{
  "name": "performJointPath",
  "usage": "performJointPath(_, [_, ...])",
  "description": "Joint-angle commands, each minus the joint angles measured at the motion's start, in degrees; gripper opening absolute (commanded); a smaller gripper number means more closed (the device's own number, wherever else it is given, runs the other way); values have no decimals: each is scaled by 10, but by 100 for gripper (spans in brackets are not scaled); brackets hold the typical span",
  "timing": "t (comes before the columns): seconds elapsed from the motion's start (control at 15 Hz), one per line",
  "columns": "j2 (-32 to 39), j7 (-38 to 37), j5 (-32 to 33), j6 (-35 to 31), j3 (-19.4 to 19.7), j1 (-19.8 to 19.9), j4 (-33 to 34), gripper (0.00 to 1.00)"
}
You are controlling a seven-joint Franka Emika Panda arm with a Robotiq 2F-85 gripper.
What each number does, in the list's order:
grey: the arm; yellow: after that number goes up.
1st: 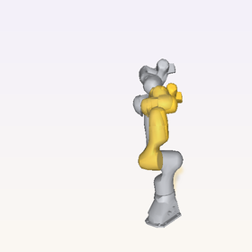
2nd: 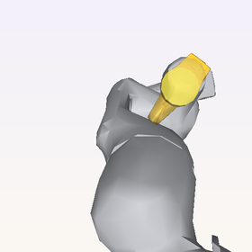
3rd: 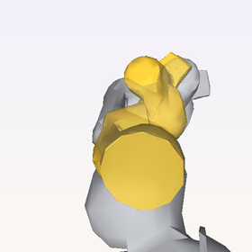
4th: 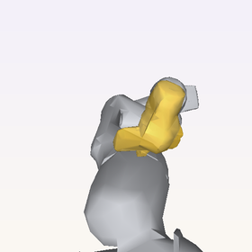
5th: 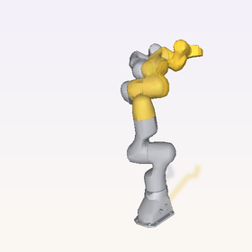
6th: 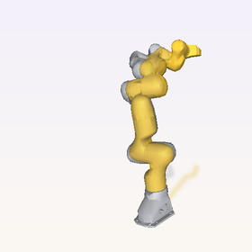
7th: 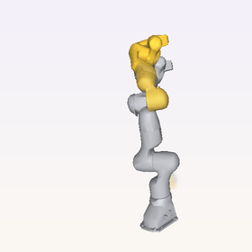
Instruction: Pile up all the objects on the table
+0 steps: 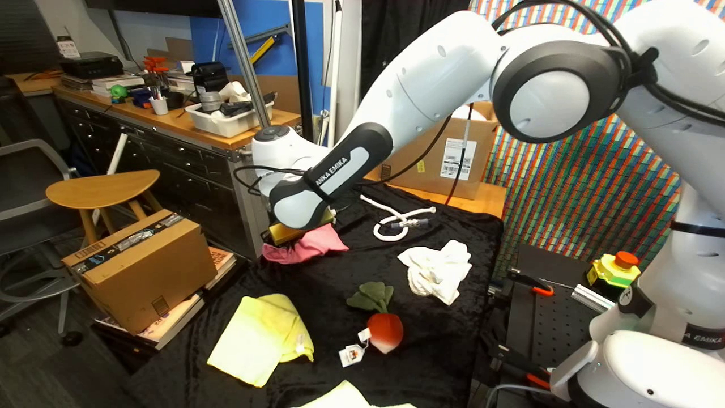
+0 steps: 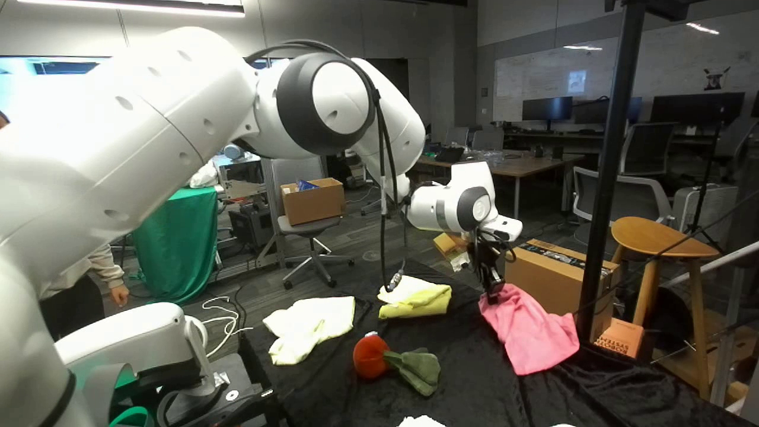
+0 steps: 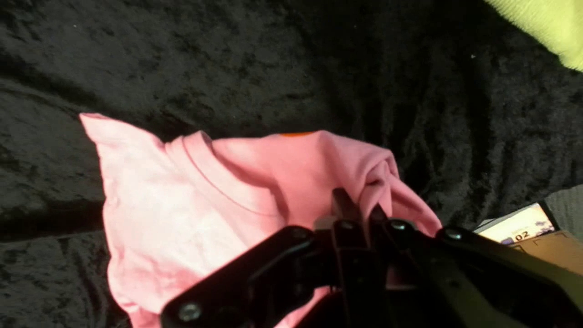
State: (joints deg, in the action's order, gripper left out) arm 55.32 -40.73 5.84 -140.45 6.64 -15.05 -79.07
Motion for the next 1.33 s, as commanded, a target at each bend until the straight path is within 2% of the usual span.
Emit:
performJointPath(0.0, [-106,-13,1,-27,14,-18,-136,5])
performJointPath(0.33, [-208,-53,12,-44,29,-33,-270,4])
performJointPath(0.67, [-302,-144,14,-95,49,-29,-399,4])
performJointPath(0.93, [-354,-233,17,-152,71,-23,-464,4])
performJointPath(1.27, [-415,-382,75,-177,118,-32,-502,4])
